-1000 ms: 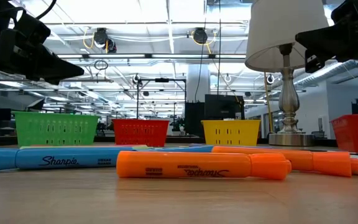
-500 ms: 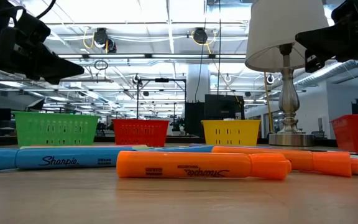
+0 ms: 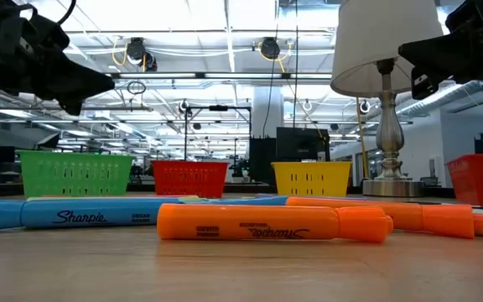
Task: Pick & Place Markers
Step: Put the left large blue highlighter pen into the green bin
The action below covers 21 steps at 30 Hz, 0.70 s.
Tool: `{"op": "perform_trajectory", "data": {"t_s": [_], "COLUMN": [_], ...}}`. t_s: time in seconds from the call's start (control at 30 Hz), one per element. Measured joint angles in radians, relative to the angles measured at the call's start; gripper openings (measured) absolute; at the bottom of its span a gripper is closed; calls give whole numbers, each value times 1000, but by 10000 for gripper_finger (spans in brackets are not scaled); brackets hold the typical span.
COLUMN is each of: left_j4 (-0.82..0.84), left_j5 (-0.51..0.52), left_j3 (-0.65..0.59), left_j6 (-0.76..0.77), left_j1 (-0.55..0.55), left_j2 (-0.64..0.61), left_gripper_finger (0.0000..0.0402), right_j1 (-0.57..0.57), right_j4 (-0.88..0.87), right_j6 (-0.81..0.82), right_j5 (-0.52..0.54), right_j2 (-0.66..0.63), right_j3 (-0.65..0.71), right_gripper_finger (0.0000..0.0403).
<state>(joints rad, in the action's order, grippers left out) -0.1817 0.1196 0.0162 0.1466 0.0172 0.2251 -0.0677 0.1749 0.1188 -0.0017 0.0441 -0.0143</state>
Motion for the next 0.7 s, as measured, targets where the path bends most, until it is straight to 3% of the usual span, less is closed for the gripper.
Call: {"op": "perform_trajectory", "data": {"t_s": [0.23,0.37,0.53,0.7], "left_j4": [-190,-68,46,398], "left_j5": [-39,-7,59,180], "left_j3": [43,173,415,736], "left_j6": [110,149,151,220], "left_j1": [20,100,250,398], "left_j2": [15,111,340,624], "left_gripper_finger": [63,62,62,62], "right_j1": [0,0,0,0], "right_j4": [0,8,82,86], "right_j6": [0,0,-2,-7], "right_j5": [0,0,0,0], "right_j2": [0,0,0,0], "right_j3": [0,0,0,0], "right_gripper_finger": [0,0,0,0]}}
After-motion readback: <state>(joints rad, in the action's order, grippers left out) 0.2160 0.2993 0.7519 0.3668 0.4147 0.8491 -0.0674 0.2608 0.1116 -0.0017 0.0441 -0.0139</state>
